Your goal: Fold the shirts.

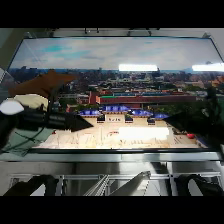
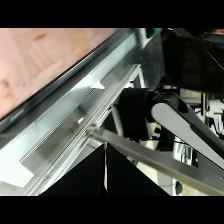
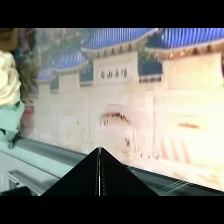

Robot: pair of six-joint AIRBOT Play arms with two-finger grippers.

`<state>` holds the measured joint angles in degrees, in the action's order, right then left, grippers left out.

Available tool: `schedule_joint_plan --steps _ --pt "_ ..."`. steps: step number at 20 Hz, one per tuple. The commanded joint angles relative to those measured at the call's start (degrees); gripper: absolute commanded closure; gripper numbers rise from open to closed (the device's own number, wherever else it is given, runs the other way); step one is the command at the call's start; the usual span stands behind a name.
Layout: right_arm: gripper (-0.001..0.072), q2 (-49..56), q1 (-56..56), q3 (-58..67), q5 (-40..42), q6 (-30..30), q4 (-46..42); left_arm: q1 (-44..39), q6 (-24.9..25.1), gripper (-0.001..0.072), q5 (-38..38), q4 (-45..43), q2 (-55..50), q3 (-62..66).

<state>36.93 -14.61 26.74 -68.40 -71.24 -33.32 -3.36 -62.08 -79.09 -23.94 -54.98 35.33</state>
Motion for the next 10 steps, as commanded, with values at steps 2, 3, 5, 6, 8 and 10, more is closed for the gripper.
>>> schedule_joint_plan --steps 2,3,5,6,8,10 --pt "0.0695 -4.83 2.45 -6.47 1.55 2.75 2.51 4.0 0.09 0.0688 2.82 -1.53 10.21 -13.62" --pt "0.0695 -4.81 2.43 -6.49 1.55 2.73 2.54 5.16 0.02 0.0688 2.56 -1.49 11.8 -14.05" --pt "0.0695 -4.74 2.45 -6.51 1.55 2.73 2.54 7.23 -1.99 0.0688 2.54 -1.73 14.56 -14.12" --pt "0.0694 -4.76 2.45 -6.51 1.55 2.73 2.56 8.07 -2.78 0.0688 2.58 -1.66 15.82 -14.12" --pt "0.0695 -4.76 2.45 -6.51 1.55 2.73 2.54 9.79 -2.93 0.0688 2.54 -1.53 18.12 -14.12" --pt "0.0695 -4.76 2.45 -6.51 1.55 2.73 2.54 11.54 -3.02 0.0688 1.46 -1.51 20.15 -14.12"
